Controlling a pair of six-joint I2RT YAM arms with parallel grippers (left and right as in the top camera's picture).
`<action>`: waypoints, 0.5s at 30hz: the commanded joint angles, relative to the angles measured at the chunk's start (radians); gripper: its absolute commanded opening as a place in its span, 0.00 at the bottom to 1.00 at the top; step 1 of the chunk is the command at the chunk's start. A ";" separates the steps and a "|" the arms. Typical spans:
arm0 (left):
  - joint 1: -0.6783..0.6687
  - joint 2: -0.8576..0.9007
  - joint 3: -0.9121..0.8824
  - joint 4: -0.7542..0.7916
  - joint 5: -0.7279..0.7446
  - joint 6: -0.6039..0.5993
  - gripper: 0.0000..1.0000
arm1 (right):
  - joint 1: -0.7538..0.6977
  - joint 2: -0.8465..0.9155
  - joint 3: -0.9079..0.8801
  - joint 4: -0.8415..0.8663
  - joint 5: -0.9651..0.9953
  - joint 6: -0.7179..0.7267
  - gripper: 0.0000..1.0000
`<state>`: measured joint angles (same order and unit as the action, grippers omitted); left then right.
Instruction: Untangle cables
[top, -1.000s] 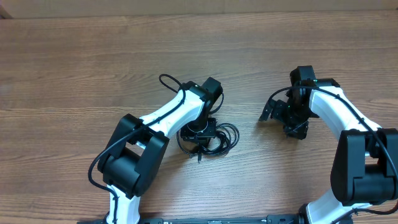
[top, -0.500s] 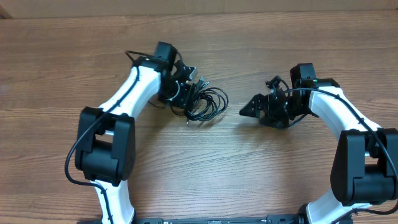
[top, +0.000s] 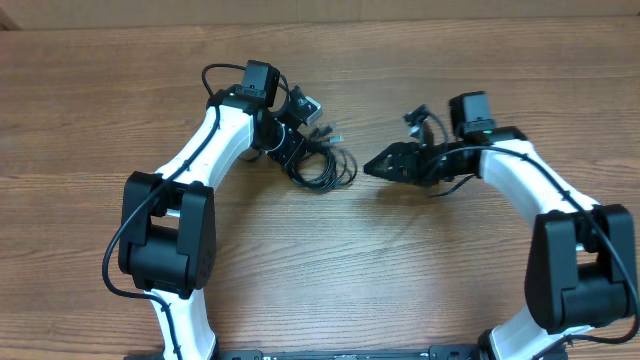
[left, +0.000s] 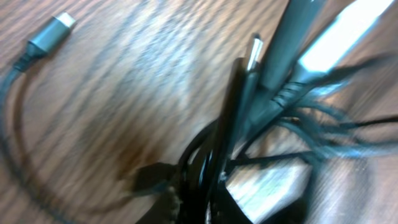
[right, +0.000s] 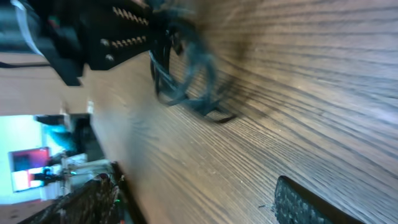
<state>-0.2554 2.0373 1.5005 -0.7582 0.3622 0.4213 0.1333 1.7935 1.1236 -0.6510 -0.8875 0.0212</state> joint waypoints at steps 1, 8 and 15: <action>-0.002 0.007 0.008 0.005 -0.084 -0.014 0.41 | 0.058 0.000 0.007 0.015 0.157 0.068 0.83; -0.002 0.007 0.008 -0.005 -0.084 -0.060 0.46 | 0.117 0.000 0.007 0.050 0.294 0.203 0.84; -0.002 0.016 0.008 0.008 -0.085 -0.203 0.25 | 0.119 0.000 0.007 0.040 0.300 0.208 0.84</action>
<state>-0.2554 2.0373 1.5005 -0.7559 0.2840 0.3042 0.2497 1.7935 1.1236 -0.6094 -0.6121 0.2100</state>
